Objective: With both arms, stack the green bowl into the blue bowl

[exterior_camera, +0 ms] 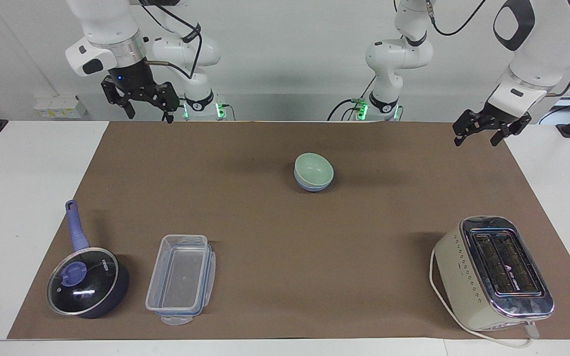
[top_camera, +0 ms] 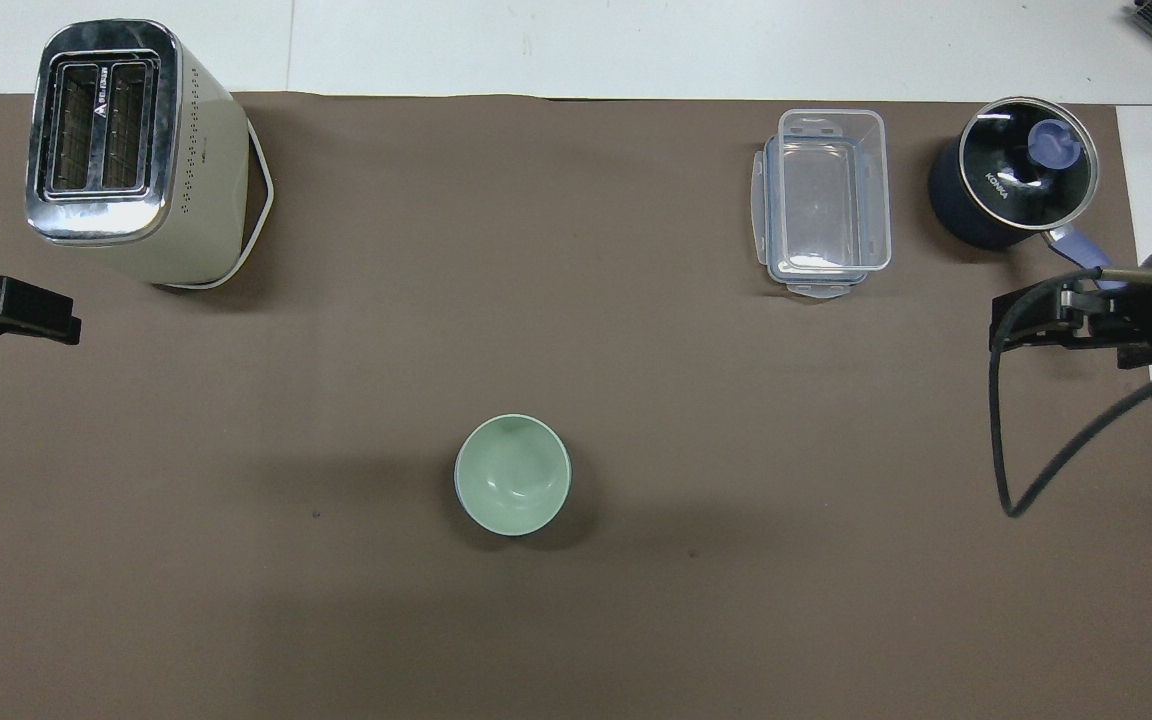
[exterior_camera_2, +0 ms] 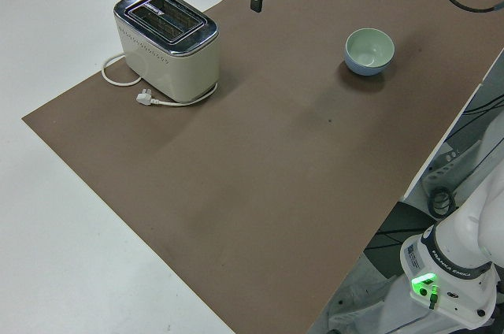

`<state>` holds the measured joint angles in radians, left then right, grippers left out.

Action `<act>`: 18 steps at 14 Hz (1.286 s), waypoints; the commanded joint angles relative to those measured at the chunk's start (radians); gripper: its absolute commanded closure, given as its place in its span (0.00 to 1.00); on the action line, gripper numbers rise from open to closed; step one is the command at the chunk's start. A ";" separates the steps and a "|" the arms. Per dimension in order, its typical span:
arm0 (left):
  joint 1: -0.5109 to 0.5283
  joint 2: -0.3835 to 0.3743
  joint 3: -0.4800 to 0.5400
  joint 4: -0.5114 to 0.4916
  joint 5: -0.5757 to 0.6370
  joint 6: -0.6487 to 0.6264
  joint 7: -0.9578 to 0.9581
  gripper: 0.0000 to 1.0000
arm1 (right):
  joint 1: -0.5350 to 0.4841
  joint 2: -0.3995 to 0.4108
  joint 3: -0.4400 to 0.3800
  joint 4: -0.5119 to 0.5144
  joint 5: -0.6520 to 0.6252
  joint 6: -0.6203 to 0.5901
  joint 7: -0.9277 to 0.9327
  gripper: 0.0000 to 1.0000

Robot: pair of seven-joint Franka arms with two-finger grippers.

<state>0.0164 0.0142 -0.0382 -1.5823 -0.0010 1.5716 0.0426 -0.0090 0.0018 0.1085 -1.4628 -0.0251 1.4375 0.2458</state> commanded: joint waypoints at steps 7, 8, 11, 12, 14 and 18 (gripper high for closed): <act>0.004 0.006 -0.003 0.018 0.015 -0.022 0.003 0.00 | -0.017 0.003 0.014 0.016 0.010 -0.011 -0.033 0.00; 0.004 0.006 -0.003 0.018 0.015 -0.022 0.003 0.00 | -0.017 0.000 0.014 0.015 0.011 -0.011 -0.033 0.00; 0.004 0.007 -0.003 0.018 0.015 -0.022 0.003 0.00 | -0.017 0.000 0.014 0.015 0.010 -0.011 -0.034 0.00; 0.004 0.006 -0.003 0.018 0.015 -0.022 0.003 0.00 | -0.017 0.000 0.014 0.015 0.010 -0.011 -0.034 0.00; 0.004 0.006 -0.003 0.018 0.015 -0.022 0.003 0.00 | -0.017 0.000 0.014 0.015 0.010 -0.011 -0.040 0.00; 0.004 0.006 -0.003 0.018 0.015 -0.022 0.003 0.00 | -0.017 -0.002 0.013 0.012 0.010 -0.011 -0.069 0.00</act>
<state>0.0163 0.0142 -0.0382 -1.5823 -0.0010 1.5716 0.0426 -0.0087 0.0016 0.1116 -1.4593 -0.0235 1.4364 0.2086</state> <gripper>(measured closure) 0.000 0.000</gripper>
